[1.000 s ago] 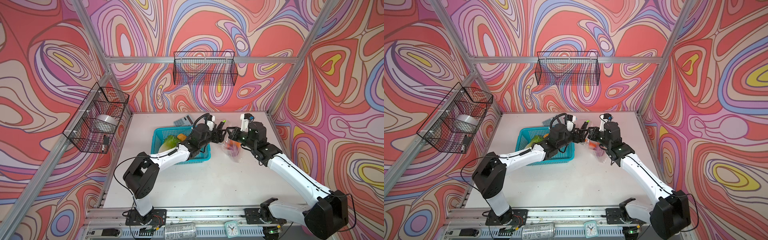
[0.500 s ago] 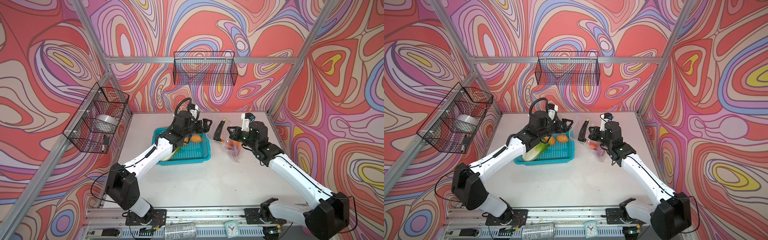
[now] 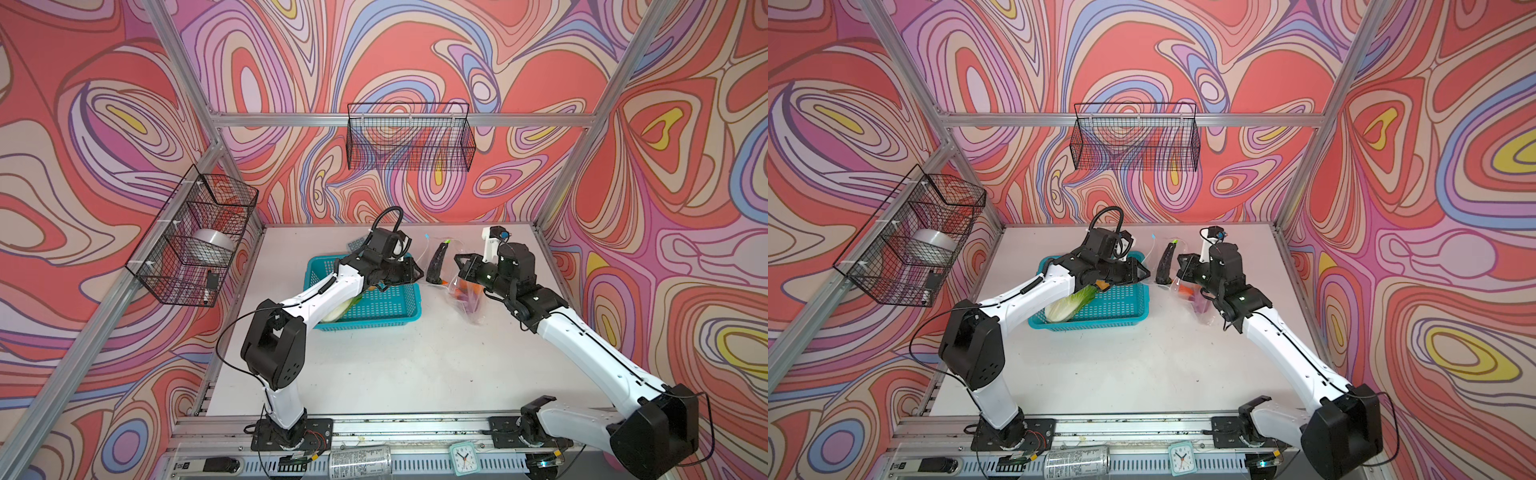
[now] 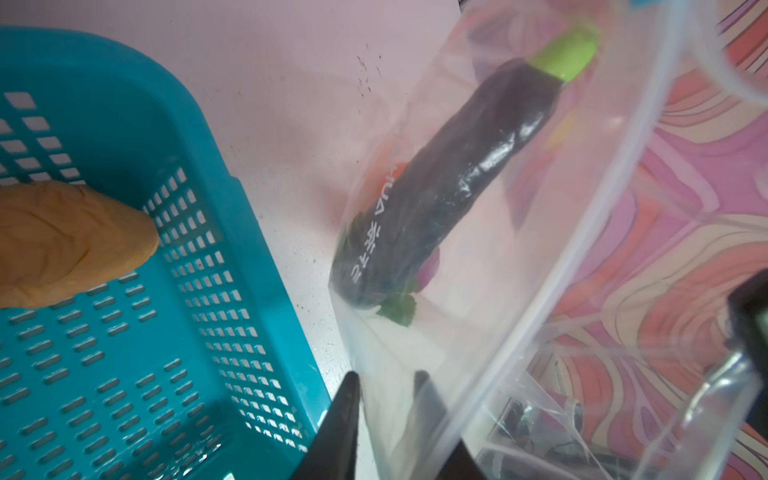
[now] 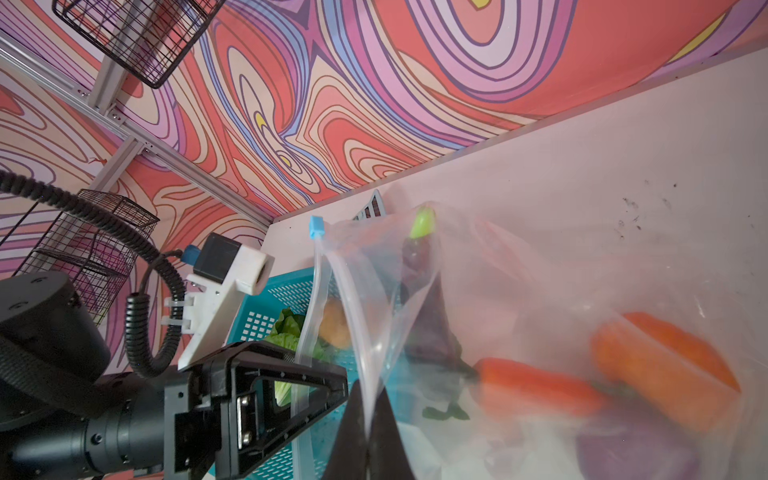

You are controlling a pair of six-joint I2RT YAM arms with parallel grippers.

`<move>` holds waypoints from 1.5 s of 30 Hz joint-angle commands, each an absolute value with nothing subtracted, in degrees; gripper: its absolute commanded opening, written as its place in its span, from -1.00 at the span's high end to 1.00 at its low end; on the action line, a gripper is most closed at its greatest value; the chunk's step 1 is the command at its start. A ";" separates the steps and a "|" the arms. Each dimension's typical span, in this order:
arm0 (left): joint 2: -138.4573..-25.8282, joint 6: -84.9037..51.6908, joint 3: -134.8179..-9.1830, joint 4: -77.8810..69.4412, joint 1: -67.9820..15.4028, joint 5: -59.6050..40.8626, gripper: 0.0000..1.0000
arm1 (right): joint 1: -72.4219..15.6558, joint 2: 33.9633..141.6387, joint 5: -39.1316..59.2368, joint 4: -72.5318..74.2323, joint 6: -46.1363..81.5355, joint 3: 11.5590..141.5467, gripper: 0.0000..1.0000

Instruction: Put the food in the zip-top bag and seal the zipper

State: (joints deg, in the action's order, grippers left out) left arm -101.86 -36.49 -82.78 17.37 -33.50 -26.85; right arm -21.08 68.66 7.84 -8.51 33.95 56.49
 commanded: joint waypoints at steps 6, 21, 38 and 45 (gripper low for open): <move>-99.75 -35.38 -89.56 21.58 -33.57 -28.30 1.00 | -20.87 67.94 2.00 -13.83 26.41 60.47 1.00; -101.38 -35.86 -100.70 21.85 -37.13 -29.54 1.00 | -20.85 60.83 -11.33 -21.48 13.26 59.82 1.00; -102.57 -30.51 -101.26 25.38 -37.45 -23.38 1.00 | -20.83 65.06 -13.04 -23.90 12.27 63.71 1.00; -102.47 -31.37 -98.76 25.53 -36.71 -23.97 1.00 | -20.79 60.41 -15.55 -23.12 9.94 65.21 1.00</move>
State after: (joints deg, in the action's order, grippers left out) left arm -104.05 -31.88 -100.16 24.29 -37.39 -24.82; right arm -21.06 62.50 -13.61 -24.05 11.38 63.00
